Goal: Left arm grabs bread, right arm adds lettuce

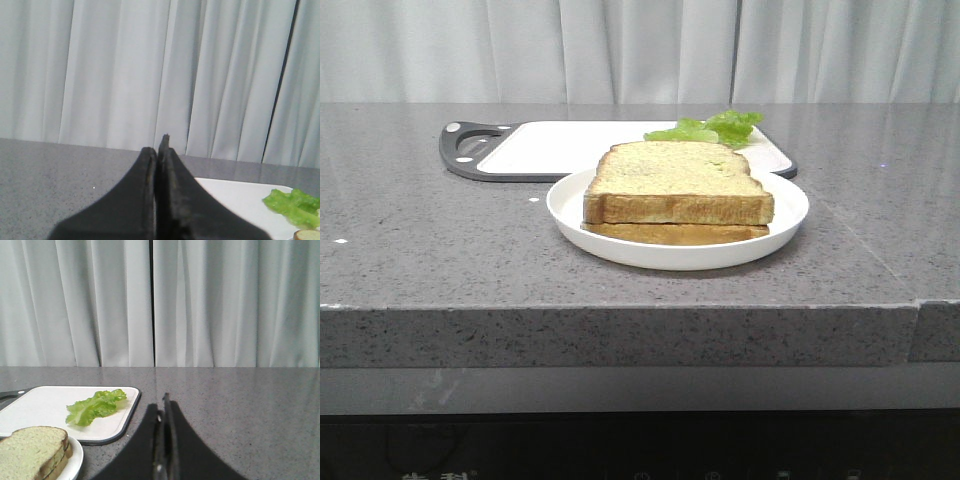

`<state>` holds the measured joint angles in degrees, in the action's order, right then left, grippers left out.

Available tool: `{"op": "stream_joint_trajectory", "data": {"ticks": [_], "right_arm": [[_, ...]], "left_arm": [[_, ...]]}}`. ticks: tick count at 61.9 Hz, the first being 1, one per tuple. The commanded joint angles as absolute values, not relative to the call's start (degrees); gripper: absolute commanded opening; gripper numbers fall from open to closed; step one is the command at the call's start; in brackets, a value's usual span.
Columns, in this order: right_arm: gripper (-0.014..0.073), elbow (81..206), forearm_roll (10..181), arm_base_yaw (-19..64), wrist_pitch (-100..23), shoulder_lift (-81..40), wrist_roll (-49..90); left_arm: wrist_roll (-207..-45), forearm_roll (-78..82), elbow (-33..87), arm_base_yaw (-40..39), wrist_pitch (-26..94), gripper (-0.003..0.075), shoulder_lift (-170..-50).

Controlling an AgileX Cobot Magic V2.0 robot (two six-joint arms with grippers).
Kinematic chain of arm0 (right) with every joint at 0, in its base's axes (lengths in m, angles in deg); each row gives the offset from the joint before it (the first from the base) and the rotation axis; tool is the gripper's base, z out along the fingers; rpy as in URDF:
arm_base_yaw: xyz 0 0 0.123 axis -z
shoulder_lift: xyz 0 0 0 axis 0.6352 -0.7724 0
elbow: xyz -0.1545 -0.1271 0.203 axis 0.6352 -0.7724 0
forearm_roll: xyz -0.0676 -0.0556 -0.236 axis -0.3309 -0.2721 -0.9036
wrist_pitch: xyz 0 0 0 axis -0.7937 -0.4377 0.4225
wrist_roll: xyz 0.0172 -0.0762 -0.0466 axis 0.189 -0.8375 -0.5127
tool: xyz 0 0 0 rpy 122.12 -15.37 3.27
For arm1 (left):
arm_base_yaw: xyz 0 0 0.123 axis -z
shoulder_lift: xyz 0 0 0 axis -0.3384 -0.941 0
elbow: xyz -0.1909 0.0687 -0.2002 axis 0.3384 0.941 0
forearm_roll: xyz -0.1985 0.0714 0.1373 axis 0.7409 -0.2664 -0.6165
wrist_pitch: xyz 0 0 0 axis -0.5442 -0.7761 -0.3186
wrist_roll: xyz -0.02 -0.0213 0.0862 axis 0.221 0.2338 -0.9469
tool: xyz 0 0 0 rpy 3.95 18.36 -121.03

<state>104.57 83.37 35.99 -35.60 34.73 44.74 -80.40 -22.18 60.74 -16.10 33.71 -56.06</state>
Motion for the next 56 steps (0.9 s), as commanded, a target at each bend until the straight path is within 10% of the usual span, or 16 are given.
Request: {"op": "stream_joint_trajectory", "data": {"ticks": [1,46,56], "right_arm": [[-0.0118,111.36,82.9,36.33,-35.02,30.03,44.6],[-0.0112,120.54,82.9,36.33,-16.89,10.94,44.6],[0.0111,120.54,82.9,36.33,-16.88,10.94,44.6]], "left_arm": [[-80.59,-22.1,52.68,-16.23,33.01,-0.002,-61.05],[-80.59,-21.87,42.77,-16.23,13.98,-0.0012,-85.56],[-80.73,-19.99,42.65,-16.23,13.96,0.0293,-88.57]]}}
